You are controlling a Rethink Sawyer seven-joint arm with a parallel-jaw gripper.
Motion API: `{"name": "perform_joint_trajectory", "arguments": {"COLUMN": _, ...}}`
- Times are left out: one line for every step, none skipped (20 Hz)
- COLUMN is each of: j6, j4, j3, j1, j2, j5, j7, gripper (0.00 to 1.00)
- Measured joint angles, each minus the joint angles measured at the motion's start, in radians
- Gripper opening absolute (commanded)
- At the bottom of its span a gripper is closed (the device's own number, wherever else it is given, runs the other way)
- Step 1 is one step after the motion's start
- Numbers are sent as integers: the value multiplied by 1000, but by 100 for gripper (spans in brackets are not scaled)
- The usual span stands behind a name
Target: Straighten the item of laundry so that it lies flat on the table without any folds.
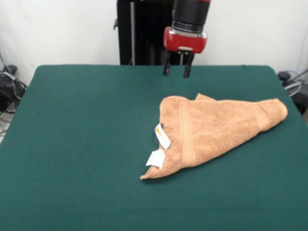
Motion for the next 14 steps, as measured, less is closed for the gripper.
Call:
{"name": "perform_joint_trajectory", "arguments": {"j6": 0, "j4": -5, "j3": 0, "j1": 1, "j2": 1, "j5": -13, "j7": 0, "gripper": 100}}
{"name": "perform_joint_trajectory", "arguments": {"j6": 0, "j4": -11, "j3": 0, "j1": 3, "j2": 3, "j5": -24, "j7": 0, "gripper": 100}}
{"name": "perform_joint_trajectory", "arguments": {"j6": 0, "j4": -19, "j3": 0, "j1": 6, "j2": 8, "j5": -44, "j7": 0, "gripper": 100}}
{"name": "perform_joint_trajectory", "arguments": {"j6": 0, "j4": -25, "j3": 0, "j1": 9, "j2": 12, "j5": -58, "j7": 0, "gripper": 100}}
{"name": "perform_joint_trajectory", "arguments": {"j6": 0, "j4": -29, "j3": 0, "j1": 10, "j2": 14, "j5": -66, "j7": 0, "gripper": 100}}
{"name": "perform_joint_trajectory", "arguments": {"j6": 0, "j4": -35, "j3": 0, "j1": 12, "j2": 20, "j5": -80, "j7": 0, "gripper": 100}}
{"name": "perform_joint_trajectory", "arguments": {"j6": 0, "j4": -44, "j3": 0, "j1": 14, "j2": 29, "j5": -105, "j7": 0, "gripper": 100}}
{"name": "perform_joint_trajectory", "arguments": {"j6": 0, "j4": -48, "j3": 0, "j1": 14, "j2": 32, "j5": -121, "j7": 0, "gripper": 100}}
{"name": "perform_joint_trajectory", "arguments": {"j6": 0, "j4": -48, "j3": 0, "j1": 13, "j2": 33, "j5": -124, "j7": 0, "gripper": 100}}
{"name": "perform_joint_trajectory", "arguments": {"j6": 0, "j4": -52, "j3": 0, "j1": 14, "j2": 36, "j5": -139, "j7": 0, "gripper": 100}}
{"name": "perform_joint_trajectory", "arguments": {"j6": 0, "j4": -57, "j3": 1, "j1": 14, "j2": 42, "j5": -167, "j7": 0, "gripper": 100}}
{"name": "perform_joint_trajectory", "arguments": {"j6": 0, "j4": -59, "j3": 1, "j1": 14, "j2": 45, "j5": -179, "j7": 0, "gripper": 100}}
{"name": "perform_joint_trajectory", "arguments": {"j6": 0, "j4": -61, "j3": 1, "j1": 14, "j2": 48, "j5": -190, "j7": 0, "gripper": 100}}
{"name": "perform_joint_trajectory", "arguments": {"j6": 0, "j4": -61, "j3": 1, "j1": 14, "j2": 49, "j5": -195, "j7": 0, "gripper": 100}}
